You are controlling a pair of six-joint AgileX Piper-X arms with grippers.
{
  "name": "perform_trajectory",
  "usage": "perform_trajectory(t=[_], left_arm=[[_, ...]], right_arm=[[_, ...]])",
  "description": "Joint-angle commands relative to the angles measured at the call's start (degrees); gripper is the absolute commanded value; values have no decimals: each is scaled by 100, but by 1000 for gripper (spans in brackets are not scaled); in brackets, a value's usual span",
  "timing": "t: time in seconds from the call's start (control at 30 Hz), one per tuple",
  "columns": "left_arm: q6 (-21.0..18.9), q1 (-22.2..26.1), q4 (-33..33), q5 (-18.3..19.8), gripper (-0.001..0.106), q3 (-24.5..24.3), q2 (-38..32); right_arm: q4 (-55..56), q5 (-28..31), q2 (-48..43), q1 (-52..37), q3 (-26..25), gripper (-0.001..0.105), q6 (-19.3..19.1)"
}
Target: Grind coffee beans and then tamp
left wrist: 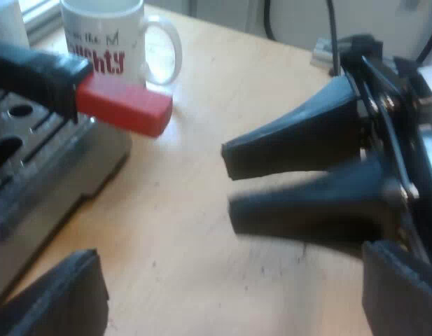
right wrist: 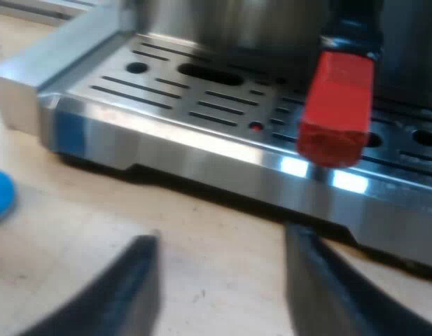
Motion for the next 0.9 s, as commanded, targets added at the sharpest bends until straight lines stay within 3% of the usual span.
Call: perform_trajectory(t=[0.03,0.2,0.23,0.3,0.37,0.5,0.57,0.63,0.9], left_arm=[[61,-40,181,48,76,-124,-151],[75,-40,257,48,76,-136,-440],[75,-40,325,38,76,-136,-862],[75,-40,408,38,76,-136,-952],[75,-40,609,38,77,-136,-1081],[75,-40,589,-55,80,-141,-1133],[75,-40,589,-114,81,-141,-1133],[75,-40,589,-113,81,-141,-1133],[75,-40,589,-113,81,-141,-1133]], right_arm=[[461,165,-219,102,-199,66,-9],[1308,236,-499,76,-554,66,32],[1761,236,-590,73,-802,66,111],[2213,236,-621,73,-1011,66,389],[2849,236,-622,73,-1295,66,703],[4326,-22,-622,-79,-1938,66,1880],[5021,-586,-622,-401,-2237,66,2436],[5369,-1005,-622,-692,-2376,66,2646],[5610,-2216,-622,-1662,-2528,66,2469]])
